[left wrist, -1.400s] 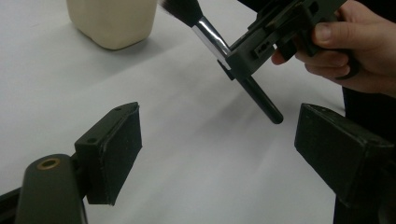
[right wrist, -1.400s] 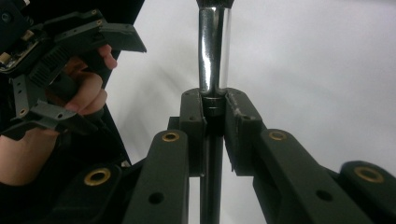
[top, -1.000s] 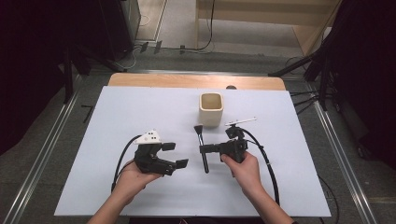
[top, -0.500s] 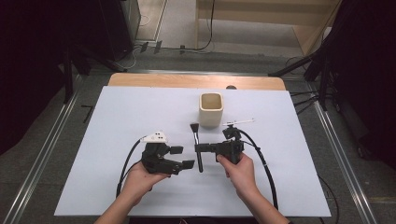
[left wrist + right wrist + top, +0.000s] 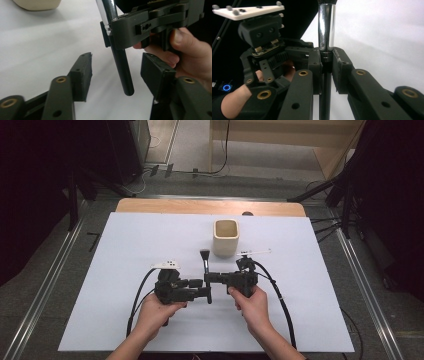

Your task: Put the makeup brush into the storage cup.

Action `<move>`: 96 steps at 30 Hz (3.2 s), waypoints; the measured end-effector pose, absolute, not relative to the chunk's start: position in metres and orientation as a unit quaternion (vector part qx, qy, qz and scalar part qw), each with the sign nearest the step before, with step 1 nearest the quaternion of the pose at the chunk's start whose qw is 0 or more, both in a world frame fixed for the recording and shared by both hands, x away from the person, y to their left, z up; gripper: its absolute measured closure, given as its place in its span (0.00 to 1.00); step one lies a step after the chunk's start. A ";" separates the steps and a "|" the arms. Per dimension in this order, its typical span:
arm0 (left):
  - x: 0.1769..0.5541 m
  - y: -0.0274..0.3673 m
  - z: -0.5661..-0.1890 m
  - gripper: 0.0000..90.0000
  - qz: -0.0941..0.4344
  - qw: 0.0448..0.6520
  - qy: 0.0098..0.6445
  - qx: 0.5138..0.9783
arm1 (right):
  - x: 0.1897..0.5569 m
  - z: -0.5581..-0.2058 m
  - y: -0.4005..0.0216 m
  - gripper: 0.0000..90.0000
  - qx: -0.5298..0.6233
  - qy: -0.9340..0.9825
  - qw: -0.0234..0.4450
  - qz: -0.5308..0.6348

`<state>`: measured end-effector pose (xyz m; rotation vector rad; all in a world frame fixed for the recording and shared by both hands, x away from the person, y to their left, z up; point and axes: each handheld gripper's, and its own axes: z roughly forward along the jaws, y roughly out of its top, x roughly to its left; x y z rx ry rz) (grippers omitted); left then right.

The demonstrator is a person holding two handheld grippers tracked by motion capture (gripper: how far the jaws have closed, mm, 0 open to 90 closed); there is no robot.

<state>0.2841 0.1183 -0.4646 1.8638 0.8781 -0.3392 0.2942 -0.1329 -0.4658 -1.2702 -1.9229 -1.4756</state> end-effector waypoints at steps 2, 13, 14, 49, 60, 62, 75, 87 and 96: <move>0.284 0.118 -0.465 0.52 -0.144 0.502 0.366 0.770 | 0.294 -0.466 -0.133 0.89 -0.453 -0.687 0.200 -0.532; 0.288 0.117 -0.472 0.73 -0.200 0.496 0.389 0.750 | 0.290 -0.467 -0.128 0.89 -0.450 -0.686 0.191 -0.539; 0.288 0.117 -0.472 0.73 -0.203 0.495 0.393 0.748 | 0.290 -0.467 -0.128 0.89 -0.450 -0.686 0.191 -0.539; 0.290 0.119 -0.471 0.88 -0.216 0.477 0.385 0.760 | 0.289 -0.463 -0.142 0.43 -0.419 -0.696 0.154 -0.562; 0.287 0.114 -0.468 0.88 -0.222 0.473 0.349 0.778 | 0.294 -0.460 -0.157 0.37 -0.365 -0.698 0.182 -0.589; 0.287 0.113 -0.468 0.88 -0.224 0.474 0.347 0.778 | 0.294 -0.460 -0.158 0.37 -0.364 -0.696 0.179 -0.592; 0.287 0.106 -0.474 0.88 -0.238 0.468 0.330 0.785 | 0.296 -0.465 -0.148 0.50 -0.368 -0.700 0.170 -0.588; 0.286 0.103 -0.477 0.88 -0.246 0.473 0.331 0.779 | 0.292 -0.472 -0.139 0.77 -0.382 -0.689 0.184 -0.587; 0.286 0.102 -0.477 0.88 -0.248 0.477 0.330 0.776 | 0.293 -0.474 -0.139 0.86 -0.395 -0.682 0.204 -0.581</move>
